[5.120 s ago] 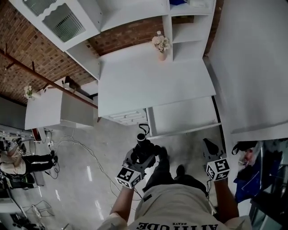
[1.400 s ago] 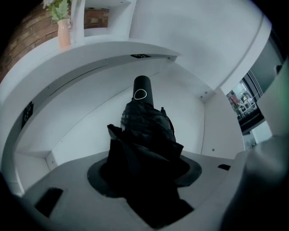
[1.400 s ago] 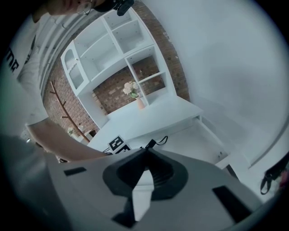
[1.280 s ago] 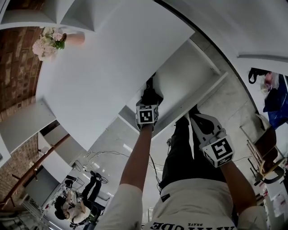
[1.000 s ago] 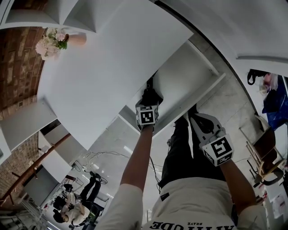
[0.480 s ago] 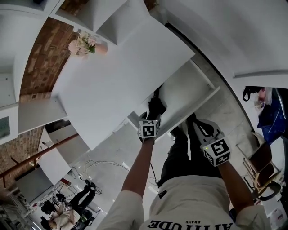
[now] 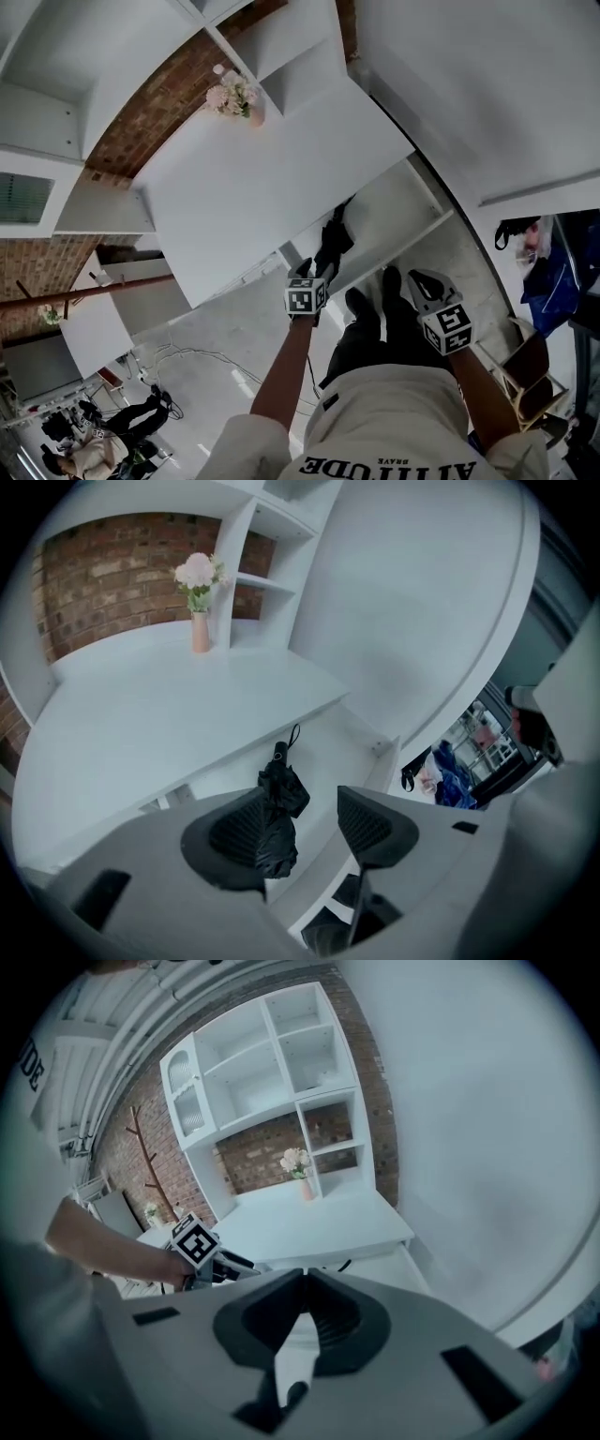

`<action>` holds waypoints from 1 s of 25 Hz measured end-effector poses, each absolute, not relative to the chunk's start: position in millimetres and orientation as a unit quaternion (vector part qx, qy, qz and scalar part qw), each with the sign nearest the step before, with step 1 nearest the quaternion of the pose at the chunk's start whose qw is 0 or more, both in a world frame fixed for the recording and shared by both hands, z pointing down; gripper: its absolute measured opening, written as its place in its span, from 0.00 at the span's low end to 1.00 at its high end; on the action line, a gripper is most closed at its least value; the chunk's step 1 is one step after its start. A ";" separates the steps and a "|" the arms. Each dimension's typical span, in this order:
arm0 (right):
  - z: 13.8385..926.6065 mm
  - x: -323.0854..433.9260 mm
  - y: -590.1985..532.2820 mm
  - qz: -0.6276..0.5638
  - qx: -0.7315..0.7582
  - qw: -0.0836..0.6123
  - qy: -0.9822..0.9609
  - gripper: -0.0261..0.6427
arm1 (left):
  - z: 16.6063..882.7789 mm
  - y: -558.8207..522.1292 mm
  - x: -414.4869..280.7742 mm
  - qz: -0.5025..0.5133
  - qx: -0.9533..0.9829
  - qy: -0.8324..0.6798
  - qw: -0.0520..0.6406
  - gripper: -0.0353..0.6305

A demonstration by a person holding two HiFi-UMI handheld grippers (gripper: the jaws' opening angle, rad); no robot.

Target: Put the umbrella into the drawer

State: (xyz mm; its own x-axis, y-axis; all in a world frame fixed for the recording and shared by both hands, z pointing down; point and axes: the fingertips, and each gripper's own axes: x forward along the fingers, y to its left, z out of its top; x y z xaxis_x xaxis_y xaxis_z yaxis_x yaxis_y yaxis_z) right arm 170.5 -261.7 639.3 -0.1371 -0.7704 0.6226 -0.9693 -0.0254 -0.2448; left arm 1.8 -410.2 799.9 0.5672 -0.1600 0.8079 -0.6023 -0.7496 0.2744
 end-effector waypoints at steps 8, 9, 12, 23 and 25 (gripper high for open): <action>605.1 161.2 -252.5 0.281 0.665 0.153 -0.675 0.09 | 717.3 -390.6 -38.1 0.312 0.871 -0.230 0.303 0.39; 599.7 159.8 -252.9 0.275 0.667 0.152 -0.675 0.09 | 706.2 -389.7 -43.4 0.303 0.876 -0.229 0.298 0.38; 588.7 149.8 -245.8 0.263 0.669 0.150 -0.678 0.09 | 675.4 -385.0 -61.1 0.272 0.889 -0.233 0.286 0.33; 571.3 141.0 -211.0 0.262 0.681 0.105 -0.676 0.09 | 635.1 -366.1 -107.3 0.221 0.890 -0.276 0.287 0.18; 565.3 146.9 -210.5 0.255 0.683 0.100 -0.677 0.09 | 626.6 -360.8 -110.3 0.210 0.891 -0.283 0.285 0.17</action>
